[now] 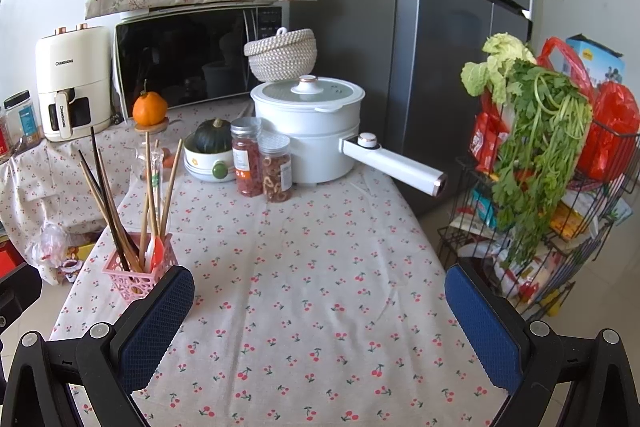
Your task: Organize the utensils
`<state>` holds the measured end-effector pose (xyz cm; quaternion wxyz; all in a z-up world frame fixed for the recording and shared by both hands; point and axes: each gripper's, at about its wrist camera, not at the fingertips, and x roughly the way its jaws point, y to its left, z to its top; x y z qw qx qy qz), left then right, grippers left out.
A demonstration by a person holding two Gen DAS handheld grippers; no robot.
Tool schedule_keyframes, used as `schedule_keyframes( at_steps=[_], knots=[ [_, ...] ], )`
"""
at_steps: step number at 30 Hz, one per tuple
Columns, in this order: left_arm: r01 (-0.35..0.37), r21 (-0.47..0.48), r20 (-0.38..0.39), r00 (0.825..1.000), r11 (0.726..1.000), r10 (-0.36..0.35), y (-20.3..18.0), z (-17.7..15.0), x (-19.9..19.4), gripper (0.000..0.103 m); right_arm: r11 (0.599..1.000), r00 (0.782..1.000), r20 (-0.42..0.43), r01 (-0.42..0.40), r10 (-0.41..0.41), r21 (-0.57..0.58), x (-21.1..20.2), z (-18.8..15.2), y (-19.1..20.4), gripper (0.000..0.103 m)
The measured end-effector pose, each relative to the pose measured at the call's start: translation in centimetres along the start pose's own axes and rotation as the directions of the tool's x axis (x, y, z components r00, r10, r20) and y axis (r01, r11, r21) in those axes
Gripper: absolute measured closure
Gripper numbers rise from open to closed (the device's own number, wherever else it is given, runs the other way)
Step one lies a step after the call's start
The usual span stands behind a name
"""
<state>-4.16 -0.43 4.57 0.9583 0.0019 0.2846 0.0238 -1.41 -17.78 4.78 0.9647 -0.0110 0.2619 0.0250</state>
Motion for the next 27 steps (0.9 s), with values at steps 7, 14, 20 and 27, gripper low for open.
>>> schedule_keyframes(
  at_steps=[7, 14, 20, 27],
  knots=[
    [-0.019, -0.013, 0.000, 1.000, 1.000, 0.019, 0.1, -0.2, 0.1, 0.000, 1.000, 1.000, -0.001, 0.000, 0.000, 0.000, 0.0, 0.0, -0.1, 0.000],
    [-0.028, -0.025, -0.009, 1.000, 0.999, 0.028, 0.3, -0.1, 0.2, 0.000, 1.000, 1.000, -0.004, -0.001, 0.001, 0.003, 0.0, -0.1, -0.1, 0.000],
    [-0.033, -0.046, -0.024, 0.999, 0.998, 0.032, 0.6, -0.1, 0.6, 0.000, 1.000, 1.000, -0.005, -0.001, 0.001, 0.003, 0.0, -0.1, -0.1, 0.000],
    [0.020, -0.076, -0.043, 0.999, 0.997, -0.023, 0.9, -0.2, 1.1, 0.000, 1.000, 1.000, -0.013, -0.006, 0.006, 0.006, 0.2, -0.6, 0.1, 0.000]
  ],
)
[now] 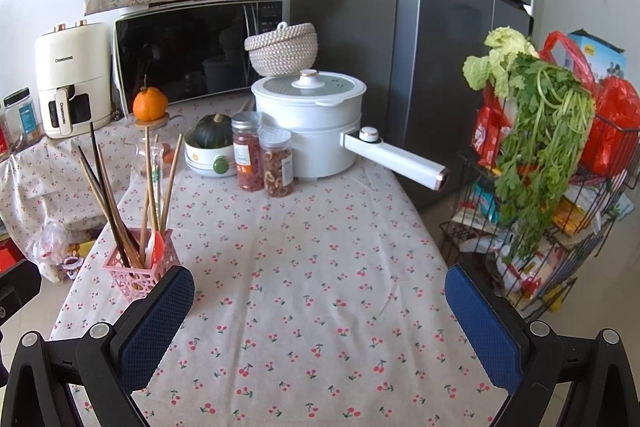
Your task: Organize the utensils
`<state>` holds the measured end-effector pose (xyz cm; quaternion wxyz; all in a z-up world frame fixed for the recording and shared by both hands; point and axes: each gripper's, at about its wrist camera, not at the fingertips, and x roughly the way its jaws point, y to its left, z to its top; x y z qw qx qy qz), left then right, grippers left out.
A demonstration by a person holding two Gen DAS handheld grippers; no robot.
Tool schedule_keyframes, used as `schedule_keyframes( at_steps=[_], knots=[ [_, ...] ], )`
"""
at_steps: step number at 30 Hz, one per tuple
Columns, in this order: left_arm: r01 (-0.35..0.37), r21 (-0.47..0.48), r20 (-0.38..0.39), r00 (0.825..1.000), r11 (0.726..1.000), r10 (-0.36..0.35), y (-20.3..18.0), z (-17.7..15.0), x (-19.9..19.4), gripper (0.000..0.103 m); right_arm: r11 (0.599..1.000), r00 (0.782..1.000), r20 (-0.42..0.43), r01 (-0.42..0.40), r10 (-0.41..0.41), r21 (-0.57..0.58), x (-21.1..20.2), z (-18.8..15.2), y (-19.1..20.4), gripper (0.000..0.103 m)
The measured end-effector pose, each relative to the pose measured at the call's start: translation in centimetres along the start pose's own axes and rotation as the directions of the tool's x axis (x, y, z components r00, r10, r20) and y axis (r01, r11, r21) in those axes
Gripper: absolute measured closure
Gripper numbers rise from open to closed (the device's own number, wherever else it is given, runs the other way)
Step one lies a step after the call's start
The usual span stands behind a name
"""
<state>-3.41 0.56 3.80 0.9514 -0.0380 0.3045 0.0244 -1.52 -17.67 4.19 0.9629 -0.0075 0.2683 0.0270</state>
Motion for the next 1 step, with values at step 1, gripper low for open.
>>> schedule_keyframes(
  at_steps=[1],
  knots=[
    [0.007, -0.006, 0.004, 1.000, 1.000, -0.007, 0.18, 0.02, 0.12, 0.000, 1.000, 1.000, -0.002, -0.003, 0.003, 0.002, 0.02, -0.11, 0.01, 0.000]
  ],
)
